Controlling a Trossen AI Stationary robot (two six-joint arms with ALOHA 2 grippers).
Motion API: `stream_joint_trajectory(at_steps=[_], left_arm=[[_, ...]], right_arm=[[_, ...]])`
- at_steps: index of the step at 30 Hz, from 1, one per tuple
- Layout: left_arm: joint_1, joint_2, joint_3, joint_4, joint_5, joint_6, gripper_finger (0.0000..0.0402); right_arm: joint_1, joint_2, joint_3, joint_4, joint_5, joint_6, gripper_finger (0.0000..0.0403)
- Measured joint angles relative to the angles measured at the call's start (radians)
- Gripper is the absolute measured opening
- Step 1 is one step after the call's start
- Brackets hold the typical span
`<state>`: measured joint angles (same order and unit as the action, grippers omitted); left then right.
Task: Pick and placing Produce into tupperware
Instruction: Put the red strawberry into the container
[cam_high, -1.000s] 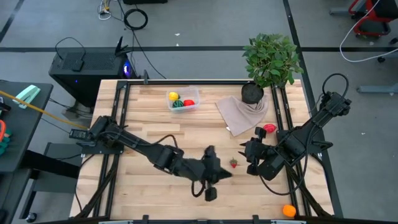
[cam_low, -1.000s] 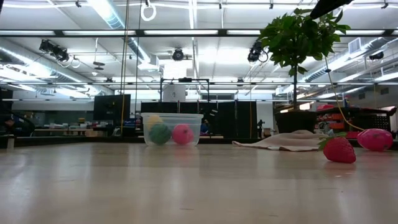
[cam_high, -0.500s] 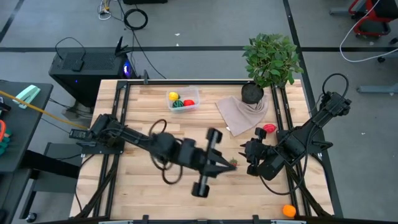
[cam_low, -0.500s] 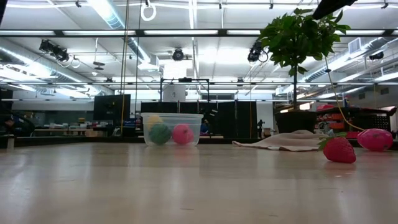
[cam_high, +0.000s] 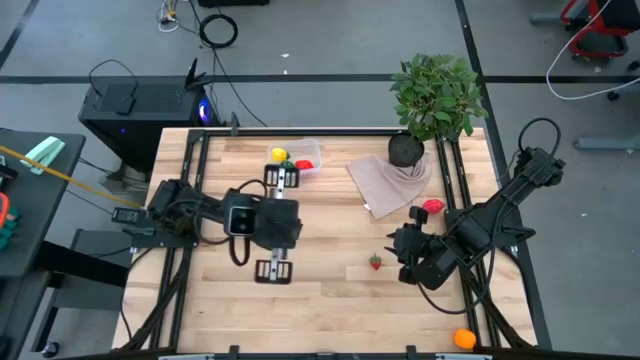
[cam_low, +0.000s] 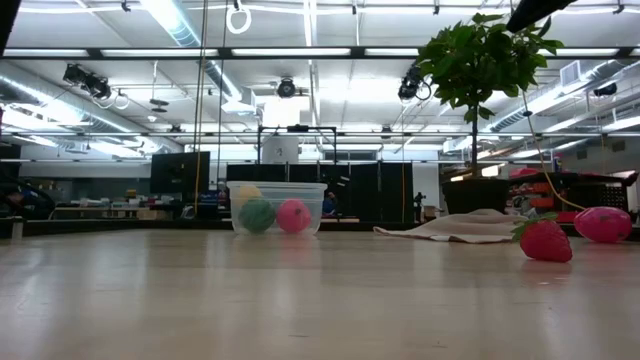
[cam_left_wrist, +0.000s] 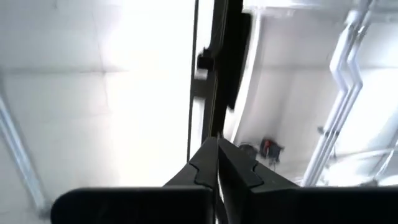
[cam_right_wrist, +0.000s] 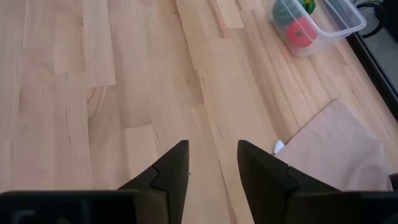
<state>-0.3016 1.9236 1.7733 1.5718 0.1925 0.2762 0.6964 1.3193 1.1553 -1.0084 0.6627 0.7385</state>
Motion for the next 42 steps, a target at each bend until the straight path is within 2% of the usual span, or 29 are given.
stream_joint_trajectory(at_steps=[4,7,12,17,21,30,34,38,42], left_arm=[[0.009,0.002,-0.001,-0.004,0.001,0.052,0.0005],[0.008,-0.019,-0.086,-0.001,-0.021,0.137,0.0010],[-0.002,-0.167,-0.422,0.000,-0.139,0.179,0.0028],[0.005,-0.344,-0.759,-0.005,-0.202,0.120,0.0018],[0.036,-0.494,-0.996,0.003,-0.318,-0.008,0.0006],[0.145,-0.752,-1.488,-0.125,-0.331,-0.581,0.0026],[0.148,-0.824,-1.610,-0.231,-0.330,-0.675,0.0016],[0.148,-0.840,-1.665,-0.343,-0.316,-0.521,0.0006],[0.146,-0.839,-1.648,-0.421,-0.264,-0.421,0.0017]], right_arm=[[0.000,0.000,0.000,-0.002,-0.018,-0.029,0.0144],[0.000,0.000,0.000,-0.001,-0.018,-0.033,0.0144],[0.000,0.000,0.000,-0.003,-0.019,-0.030,0.0144],[0.000,-0.001,0.000,-0.003,-0.018,-0.032,0.0144],[0.000,0.000,0.000,0.006,-0.018,-0.028,0.0144],[-0.001,0.000,0.000,0.017,0.000,0.071,0.0144],[-0.011,0.000,0.000,0.054,0.017,0.105,0.0144],[-0.042,0.000,0.000,0.124,0.016,0.138,0.0144],[-0.079,0.000,0.000,0.164,0.017,0.159,0.0144]])
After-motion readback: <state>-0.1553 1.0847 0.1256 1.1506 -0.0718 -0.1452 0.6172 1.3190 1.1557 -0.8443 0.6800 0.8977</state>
